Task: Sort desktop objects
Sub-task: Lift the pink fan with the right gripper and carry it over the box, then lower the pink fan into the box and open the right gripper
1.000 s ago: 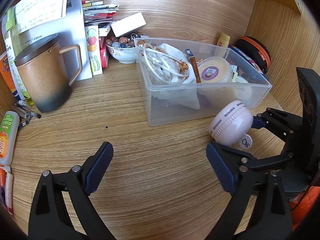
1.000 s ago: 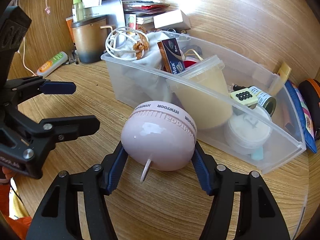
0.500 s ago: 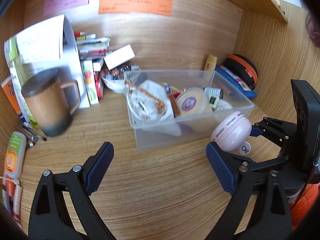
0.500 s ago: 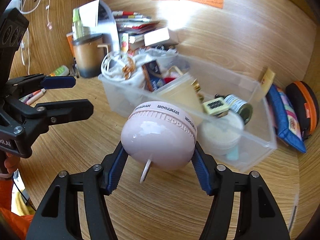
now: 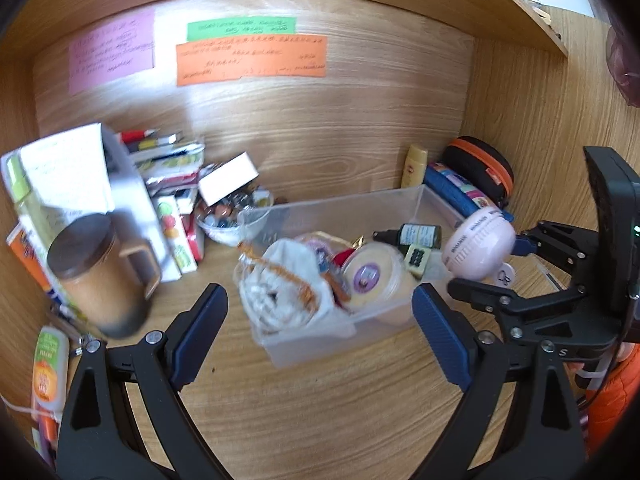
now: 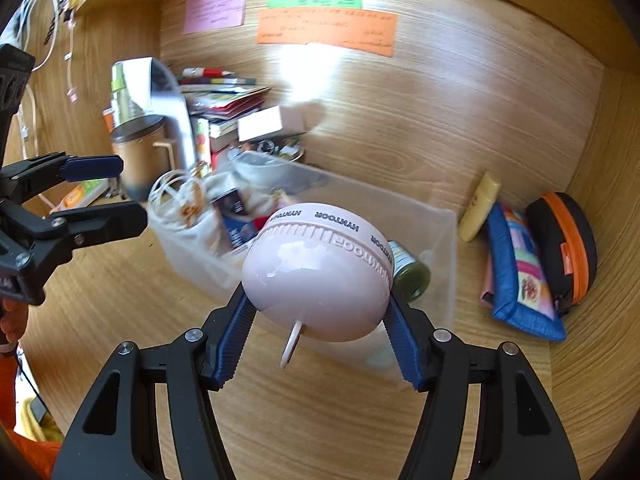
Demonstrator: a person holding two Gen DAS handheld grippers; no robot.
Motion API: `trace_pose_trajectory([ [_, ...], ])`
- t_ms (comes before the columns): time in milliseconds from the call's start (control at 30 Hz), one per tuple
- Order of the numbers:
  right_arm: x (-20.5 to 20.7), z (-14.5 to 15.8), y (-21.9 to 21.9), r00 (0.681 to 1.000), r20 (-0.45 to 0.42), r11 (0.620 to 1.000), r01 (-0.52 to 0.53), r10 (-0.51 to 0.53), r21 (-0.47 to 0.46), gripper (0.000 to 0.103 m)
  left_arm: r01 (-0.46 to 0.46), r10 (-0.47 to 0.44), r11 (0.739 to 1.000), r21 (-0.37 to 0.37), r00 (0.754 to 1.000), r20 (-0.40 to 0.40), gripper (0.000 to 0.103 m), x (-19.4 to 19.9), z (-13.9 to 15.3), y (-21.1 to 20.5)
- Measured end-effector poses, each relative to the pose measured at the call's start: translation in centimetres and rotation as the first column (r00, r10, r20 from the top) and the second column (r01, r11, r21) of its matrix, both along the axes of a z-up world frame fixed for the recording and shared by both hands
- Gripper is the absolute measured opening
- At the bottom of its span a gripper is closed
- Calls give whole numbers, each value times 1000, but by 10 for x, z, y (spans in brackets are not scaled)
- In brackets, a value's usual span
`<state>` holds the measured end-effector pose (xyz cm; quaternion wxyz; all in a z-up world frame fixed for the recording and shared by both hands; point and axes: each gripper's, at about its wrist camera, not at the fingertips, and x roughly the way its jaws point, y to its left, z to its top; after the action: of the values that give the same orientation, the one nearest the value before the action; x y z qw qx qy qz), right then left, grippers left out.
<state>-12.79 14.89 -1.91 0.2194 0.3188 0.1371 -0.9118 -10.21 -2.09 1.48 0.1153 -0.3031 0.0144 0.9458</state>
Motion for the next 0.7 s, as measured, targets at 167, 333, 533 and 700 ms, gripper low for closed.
trace_pose_trajectory([
  [167,-20,-2,3,1000,18,1000,6,-6,-6,60,18,-18,1000,-10,1000,5,95,-19,3,9],
  [333,-44,-10,1,998,55,1000,14,-13,-18,60,-2,3,1000,-21,999,37,95,-44,-2,15],
  [533,-66,-18,-4,997,79,1000,8,-9,2,60,5,-4,1000,-12,997,77,95,-71,-9,22],
  [700,-77,-24,-3,996,94,1000,5,-5,-1,60,16,-18,1000,19,994,106,93,-89,-17,23],
])
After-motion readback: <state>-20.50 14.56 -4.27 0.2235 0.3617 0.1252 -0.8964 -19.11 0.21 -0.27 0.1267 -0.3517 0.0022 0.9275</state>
